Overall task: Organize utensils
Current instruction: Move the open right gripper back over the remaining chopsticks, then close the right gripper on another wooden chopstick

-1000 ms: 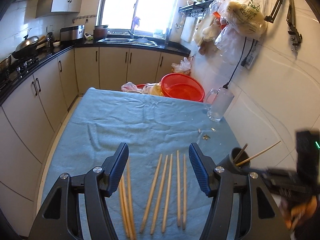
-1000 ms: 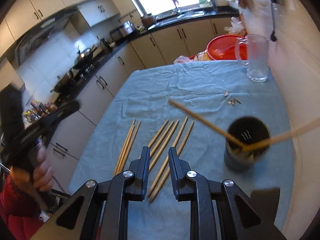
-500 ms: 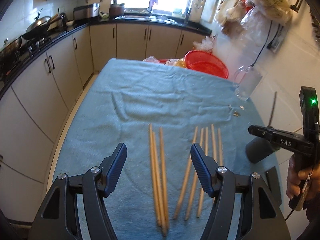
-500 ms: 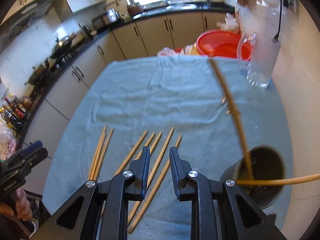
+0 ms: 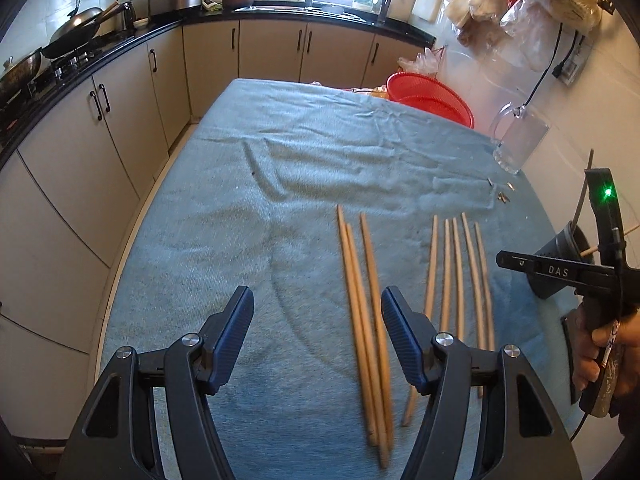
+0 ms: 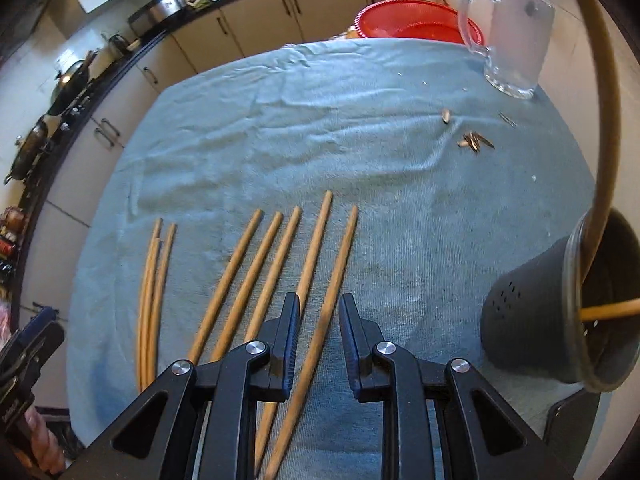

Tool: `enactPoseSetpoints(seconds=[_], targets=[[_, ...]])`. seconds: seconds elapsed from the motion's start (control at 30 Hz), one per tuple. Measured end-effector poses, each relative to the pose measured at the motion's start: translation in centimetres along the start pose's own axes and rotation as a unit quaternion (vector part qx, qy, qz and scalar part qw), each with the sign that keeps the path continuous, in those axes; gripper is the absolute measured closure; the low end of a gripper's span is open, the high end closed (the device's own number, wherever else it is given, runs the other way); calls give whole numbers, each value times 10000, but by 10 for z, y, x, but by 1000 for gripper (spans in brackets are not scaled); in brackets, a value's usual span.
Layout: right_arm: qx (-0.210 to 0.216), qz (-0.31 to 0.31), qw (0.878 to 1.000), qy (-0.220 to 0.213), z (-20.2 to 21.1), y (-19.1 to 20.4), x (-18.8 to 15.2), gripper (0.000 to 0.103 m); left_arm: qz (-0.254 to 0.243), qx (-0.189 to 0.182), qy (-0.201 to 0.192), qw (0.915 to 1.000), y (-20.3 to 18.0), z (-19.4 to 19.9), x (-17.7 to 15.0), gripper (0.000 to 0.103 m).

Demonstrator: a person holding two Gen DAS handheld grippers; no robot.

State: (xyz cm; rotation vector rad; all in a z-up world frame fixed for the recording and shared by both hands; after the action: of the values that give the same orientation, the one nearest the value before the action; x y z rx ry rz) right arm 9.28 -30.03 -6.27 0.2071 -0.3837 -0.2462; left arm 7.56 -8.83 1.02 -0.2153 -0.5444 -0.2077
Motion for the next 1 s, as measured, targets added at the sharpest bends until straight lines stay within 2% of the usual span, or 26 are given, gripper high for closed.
enactPoseSetpoints(seconds=[0.33, 0.47, 0.53, 0.57, 0.7, 0.77, 1.0], targets=[[-378, -311, 9986, 217, -28, -8, -10, 82, -38, -126, 233, 9996, 10, -20, -7, 38], [-524, -215, 9982, 182, -32, -7, -3, 82, -70, -200, 326, 9992, 8, -28, -3, 38], [-618, -134, 9978, 196, -34, -6, 1, 94, -117, -241, 377, 9989, 4, -35, 1, 39], [-659, -119, 9975, 206, -34, -7, 3, 94, -145, -263, 404, 9987, 2, -37, 2, 39], [-620, -73, 9977, 266, -33, -6, -1, 96, -184, -379, 661, 9969, -8, -57, 4, 50], [-594, -135, 9977, 285, -30, -8, -8, 96, -208, -406, 820, 9956, -13, -68, 3, 60], [-430, -231, 9983, 327, -21, -12, -26, 96, -233, -255, 1089, 9935, -16, -95, -1, 73]])
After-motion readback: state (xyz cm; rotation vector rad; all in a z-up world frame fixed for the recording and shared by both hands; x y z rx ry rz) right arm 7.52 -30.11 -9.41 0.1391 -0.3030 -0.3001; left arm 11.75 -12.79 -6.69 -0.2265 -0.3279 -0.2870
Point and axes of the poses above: each gripper's, at about its wrist camera, not at the fingertips, and z roughly against the way its jaws point, y to its left, x to its top, the point moved 10 cm from there along -z, roughly the way its jaws point, and after that the axes turned 2 degrees about y, right-handed, at the moved point
